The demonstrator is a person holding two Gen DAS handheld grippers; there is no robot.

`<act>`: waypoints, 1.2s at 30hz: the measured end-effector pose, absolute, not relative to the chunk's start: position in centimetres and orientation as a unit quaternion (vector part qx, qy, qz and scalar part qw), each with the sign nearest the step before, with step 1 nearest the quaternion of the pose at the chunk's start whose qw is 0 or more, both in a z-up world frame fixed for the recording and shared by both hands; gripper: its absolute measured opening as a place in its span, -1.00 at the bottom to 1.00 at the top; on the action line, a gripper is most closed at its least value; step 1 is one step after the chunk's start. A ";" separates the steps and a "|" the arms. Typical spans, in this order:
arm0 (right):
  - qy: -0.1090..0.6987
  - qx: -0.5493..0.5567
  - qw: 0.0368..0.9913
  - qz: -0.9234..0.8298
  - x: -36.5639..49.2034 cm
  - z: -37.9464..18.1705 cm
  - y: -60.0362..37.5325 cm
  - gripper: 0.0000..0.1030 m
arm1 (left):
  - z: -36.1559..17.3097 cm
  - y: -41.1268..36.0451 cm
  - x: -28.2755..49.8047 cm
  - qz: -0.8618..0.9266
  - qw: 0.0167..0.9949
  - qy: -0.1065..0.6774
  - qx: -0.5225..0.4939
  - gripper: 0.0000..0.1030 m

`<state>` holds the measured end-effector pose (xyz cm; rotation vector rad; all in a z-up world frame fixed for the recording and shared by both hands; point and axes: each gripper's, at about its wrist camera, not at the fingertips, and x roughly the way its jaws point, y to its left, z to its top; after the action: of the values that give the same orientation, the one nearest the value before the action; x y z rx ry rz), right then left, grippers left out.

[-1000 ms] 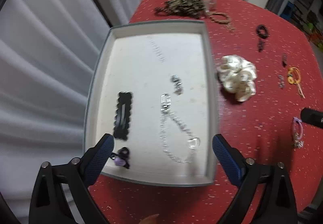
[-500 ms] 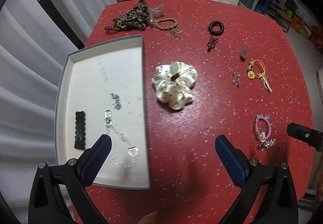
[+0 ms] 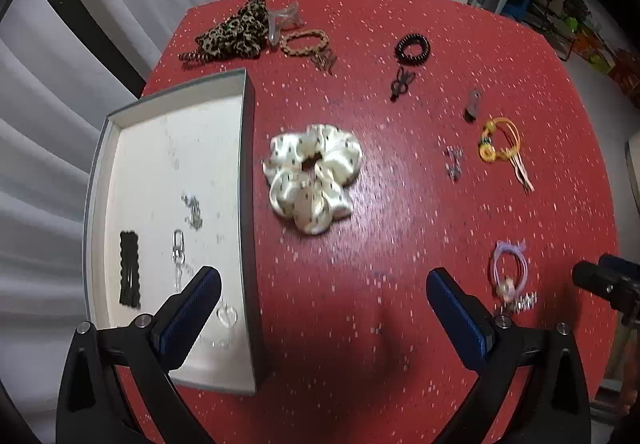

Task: Organize jewelry
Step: 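Withdraw both tools from the tray back over the table, then grasp the cream polka-dot scrunchie with the left tool while the right tool grasps the yellow sunflower hair tie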

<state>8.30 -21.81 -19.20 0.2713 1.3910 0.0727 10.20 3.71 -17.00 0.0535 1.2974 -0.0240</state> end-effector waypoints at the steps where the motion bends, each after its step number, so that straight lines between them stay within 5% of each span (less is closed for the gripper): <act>1: 0.639 0.125 0.758 0.034 8.7 -19.3 -21.9 0.99 | -17.1 3.7 10.7 -0.009 0.797 0.603 0.024 1.00; 36: 0.621 -0.027 0.779 0.079 22.8 -24.0 -16.9 0.99 | -25.5 3.0 19.9 0.053 0.770 0.636 -0.001 1.00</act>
<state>22.81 -16.94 -23.96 -0.0587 1.3428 0.1707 19.91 2.97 -25.50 -0.0022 1.3800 0.1156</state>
